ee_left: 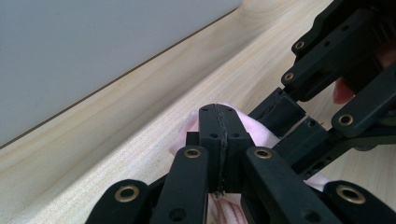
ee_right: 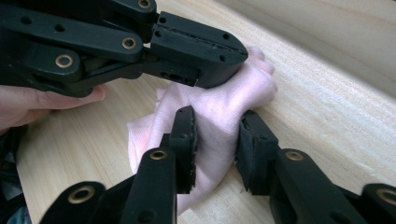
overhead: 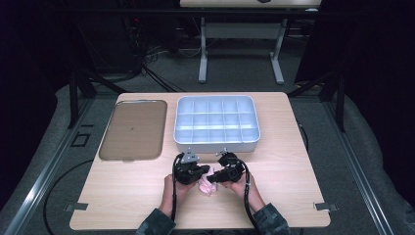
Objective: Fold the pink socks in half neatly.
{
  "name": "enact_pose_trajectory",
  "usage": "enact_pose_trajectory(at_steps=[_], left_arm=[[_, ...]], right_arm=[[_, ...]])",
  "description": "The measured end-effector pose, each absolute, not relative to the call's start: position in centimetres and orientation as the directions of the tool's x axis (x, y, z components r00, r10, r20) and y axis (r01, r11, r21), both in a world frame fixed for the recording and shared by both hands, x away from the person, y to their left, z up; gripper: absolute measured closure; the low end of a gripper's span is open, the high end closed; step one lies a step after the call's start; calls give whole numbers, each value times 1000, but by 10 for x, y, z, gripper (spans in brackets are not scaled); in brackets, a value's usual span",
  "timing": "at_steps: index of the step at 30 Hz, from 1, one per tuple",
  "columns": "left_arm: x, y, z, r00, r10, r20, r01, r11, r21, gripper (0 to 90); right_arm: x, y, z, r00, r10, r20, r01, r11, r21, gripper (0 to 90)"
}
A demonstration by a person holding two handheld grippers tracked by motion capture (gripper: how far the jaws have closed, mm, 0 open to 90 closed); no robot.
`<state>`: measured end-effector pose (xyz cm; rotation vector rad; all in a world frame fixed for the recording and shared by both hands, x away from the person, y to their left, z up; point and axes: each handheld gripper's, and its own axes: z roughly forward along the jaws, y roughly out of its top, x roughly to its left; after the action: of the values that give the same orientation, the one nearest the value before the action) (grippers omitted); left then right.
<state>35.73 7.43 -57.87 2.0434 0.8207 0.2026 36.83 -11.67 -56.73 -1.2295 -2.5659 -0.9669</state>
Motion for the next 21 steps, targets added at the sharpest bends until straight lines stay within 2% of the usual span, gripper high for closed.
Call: enact_pose_trajectory(at_steps=[4,6,7,10,21], left_arm=[[357,75,-578,765,623,-163,474,-375,797,896],[356,75,-575,762,634,-132,459,-384,801,871],[356,75,-575,755,642,-131,459,-377,804,805],[356,78,-572,742,657,-135,464,-358,810,696],[346,105,-559,643,763,-67,486,-338,806,341]], right_arm=[[368,-118,-568,-663,644,382,733,456,504,741],[368,-118,-568,-669,639,379,727,457,513,749],[367,-118,-567,-675,640,367,720,464,516,756],[366,-117,-567,-681,638,359,714,469,520,765],[365,-116,-566,-686,640,347,707,472,527,767]])
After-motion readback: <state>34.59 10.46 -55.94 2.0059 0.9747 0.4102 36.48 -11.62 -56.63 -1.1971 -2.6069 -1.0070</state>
